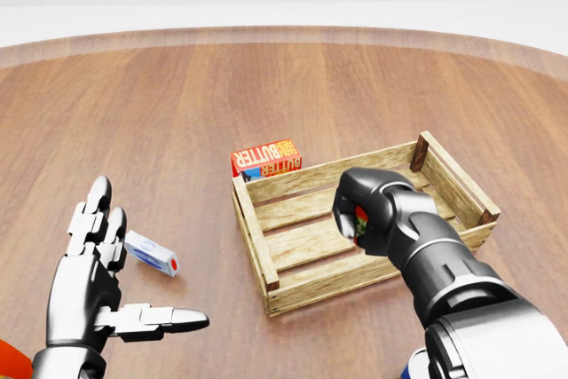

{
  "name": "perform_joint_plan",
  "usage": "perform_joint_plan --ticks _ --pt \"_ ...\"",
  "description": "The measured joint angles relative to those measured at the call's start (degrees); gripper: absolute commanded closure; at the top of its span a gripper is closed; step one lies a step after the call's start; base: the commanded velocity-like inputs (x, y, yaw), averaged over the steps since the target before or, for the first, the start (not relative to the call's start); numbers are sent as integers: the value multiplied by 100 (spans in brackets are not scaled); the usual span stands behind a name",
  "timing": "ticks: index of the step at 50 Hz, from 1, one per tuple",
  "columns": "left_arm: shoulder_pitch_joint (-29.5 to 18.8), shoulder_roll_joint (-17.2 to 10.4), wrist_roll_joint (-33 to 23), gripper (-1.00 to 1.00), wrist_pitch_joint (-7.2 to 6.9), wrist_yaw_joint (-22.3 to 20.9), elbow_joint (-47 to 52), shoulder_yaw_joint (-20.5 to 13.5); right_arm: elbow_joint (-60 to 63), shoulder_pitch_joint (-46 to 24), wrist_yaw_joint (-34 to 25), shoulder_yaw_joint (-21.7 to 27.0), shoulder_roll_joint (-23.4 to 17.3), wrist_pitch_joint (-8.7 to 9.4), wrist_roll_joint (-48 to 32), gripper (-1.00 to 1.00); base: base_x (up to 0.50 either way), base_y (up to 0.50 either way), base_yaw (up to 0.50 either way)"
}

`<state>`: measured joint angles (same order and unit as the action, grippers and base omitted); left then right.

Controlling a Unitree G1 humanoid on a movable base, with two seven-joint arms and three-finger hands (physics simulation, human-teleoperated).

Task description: Pick up the tomato sauce, and put it in the wooden tray.

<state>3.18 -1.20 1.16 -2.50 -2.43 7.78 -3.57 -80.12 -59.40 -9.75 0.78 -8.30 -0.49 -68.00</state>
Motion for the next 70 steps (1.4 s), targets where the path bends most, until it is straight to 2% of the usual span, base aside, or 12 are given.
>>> perform_joint_plan --ticks 9,10,11,48,57,70 --pt "-5 -1 4 -100 -4 -1 0 -3 -1 7 4 -3 3 7 -11 100 0 0 0" --pt "-6 -1 4 -100 -4 -2 -1 -3 -1 8 9 -2 4 10 -11 -33 0 0 0" --pt "-7 -1 4 -100 -3 -2 -4 -2 0 8 32 2 5 15 -6 -100 0 0 0" --pt "-4 -3 1 -100 2 -4 -7 -4 36 104 24 -22 32 81 -39 -100 0 0 0" --pt "-4 -2 -3 -100 8 -2 -15 -3 46 -9 70 -36 -3 11 -35 -100 0 0 0" --pt "-2 -3 -3 -100 -6 1 6 -8 116 -549 104 -112 -252 -253 -78 -100 0 0 0"
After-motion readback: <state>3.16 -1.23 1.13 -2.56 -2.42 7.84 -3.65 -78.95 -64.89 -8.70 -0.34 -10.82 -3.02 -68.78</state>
